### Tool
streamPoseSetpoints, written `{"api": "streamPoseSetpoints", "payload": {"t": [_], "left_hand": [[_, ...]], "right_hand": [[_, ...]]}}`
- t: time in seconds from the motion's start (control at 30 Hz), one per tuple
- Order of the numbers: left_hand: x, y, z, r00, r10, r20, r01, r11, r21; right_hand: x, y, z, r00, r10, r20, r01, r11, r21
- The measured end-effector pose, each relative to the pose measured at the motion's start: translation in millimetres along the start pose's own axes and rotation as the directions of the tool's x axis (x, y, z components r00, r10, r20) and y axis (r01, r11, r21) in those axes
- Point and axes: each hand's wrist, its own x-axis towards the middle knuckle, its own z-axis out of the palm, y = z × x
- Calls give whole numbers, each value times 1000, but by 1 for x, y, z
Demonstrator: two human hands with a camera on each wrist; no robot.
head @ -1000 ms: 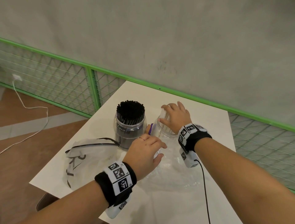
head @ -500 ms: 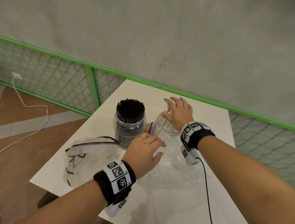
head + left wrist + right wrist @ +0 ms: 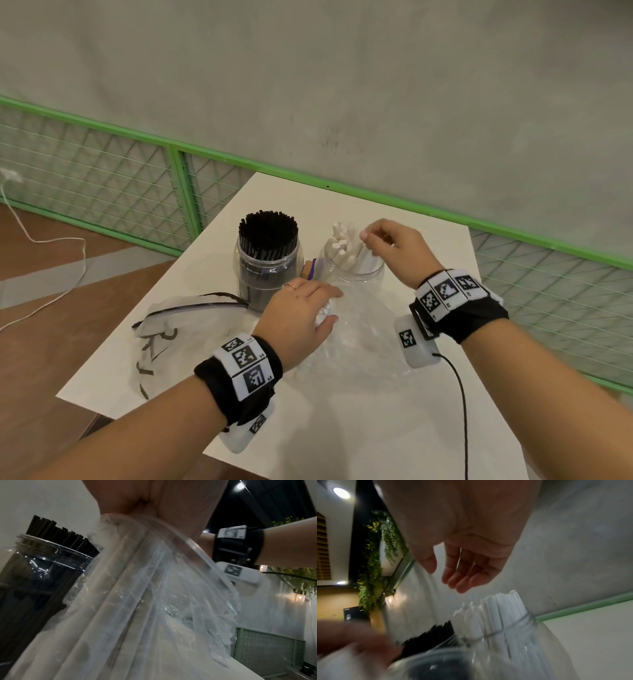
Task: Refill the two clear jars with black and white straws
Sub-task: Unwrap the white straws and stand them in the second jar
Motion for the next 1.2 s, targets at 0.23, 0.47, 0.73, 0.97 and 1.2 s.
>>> {"api": "streamPoseSetpoints", "payload": {"t": [0.23, 0.47, 0.73, 0.97, 1.2], "left_hand": [[3, -3, -6, 997, -69, 36, 73, 991, -115], [-2, -3, -8, 998, -44, 38, 51, 974, -222], [-4, -3, -9, 1000, -22, 21, 25, 992, -123], [-1, 2, -11, 998, -61, -2, 61, 994, -91], [-3, 5, -5, 1000, 11, -26, -12, 999, -50]], "right_hand": [[-58, 7, 39, 826, 148, 544, -126, 989, -77], [-62, -3, 78, 879, 17, 477, -172, 943, 284], [-67, 16, 75, 938, 116, 325, -229, 913, 336], [-76, 17, 69, 956, 283, -79, -204, 834, 513], [-93, 42, 79, 854, 436, -285, -224, 801, 555]]}}
